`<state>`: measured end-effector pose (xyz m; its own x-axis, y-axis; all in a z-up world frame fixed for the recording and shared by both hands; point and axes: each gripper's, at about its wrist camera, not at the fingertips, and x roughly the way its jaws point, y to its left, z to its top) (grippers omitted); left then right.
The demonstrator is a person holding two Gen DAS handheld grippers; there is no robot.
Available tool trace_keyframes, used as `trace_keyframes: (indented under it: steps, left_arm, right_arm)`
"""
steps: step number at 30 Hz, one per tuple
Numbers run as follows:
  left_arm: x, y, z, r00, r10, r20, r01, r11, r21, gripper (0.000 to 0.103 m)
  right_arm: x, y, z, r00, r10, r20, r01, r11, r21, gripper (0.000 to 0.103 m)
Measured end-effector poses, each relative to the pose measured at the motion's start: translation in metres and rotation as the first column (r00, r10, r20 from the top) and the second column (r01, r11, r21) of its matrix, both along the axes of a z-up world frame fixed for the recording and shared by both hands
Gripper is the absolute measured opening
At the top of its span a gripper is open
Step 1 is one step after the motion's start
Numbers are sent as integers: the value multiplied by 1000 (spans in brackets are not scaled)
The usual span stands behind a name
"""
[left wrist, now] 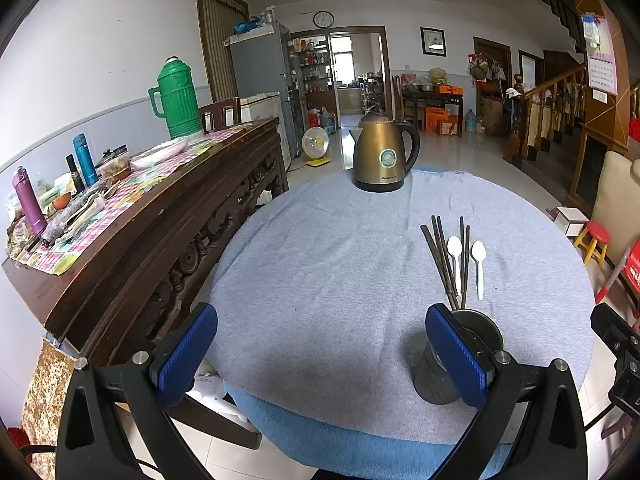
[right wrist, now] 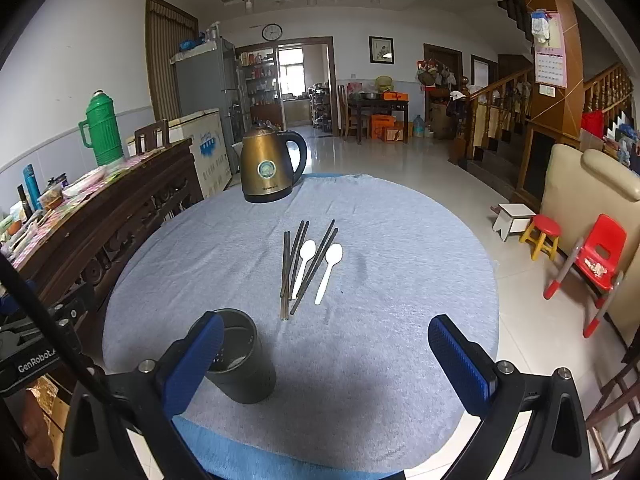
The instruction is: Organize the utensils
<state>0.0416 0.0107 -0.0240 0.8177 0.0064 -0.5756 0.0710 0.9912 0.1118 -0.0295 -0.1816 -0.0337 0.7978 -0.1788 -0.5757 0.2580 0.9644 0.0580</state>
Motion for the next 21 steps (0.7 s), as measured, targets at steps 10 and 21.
trace_keyframes:
  steps: [10, 21]
  left_arm:
    - [53, -6, -8, 998, -28, -63, 28, 1000, 7, 103]
    - [222, -40, -58, 921, -213, -327, 191, 977, -99, 103]
  right_arm:
    - [60, -40, -14, 998, 3, -63, 0, 998, 56, 103]
    - [214, -141, -87, 968, 84, -235, -18, 962, 271, 92]
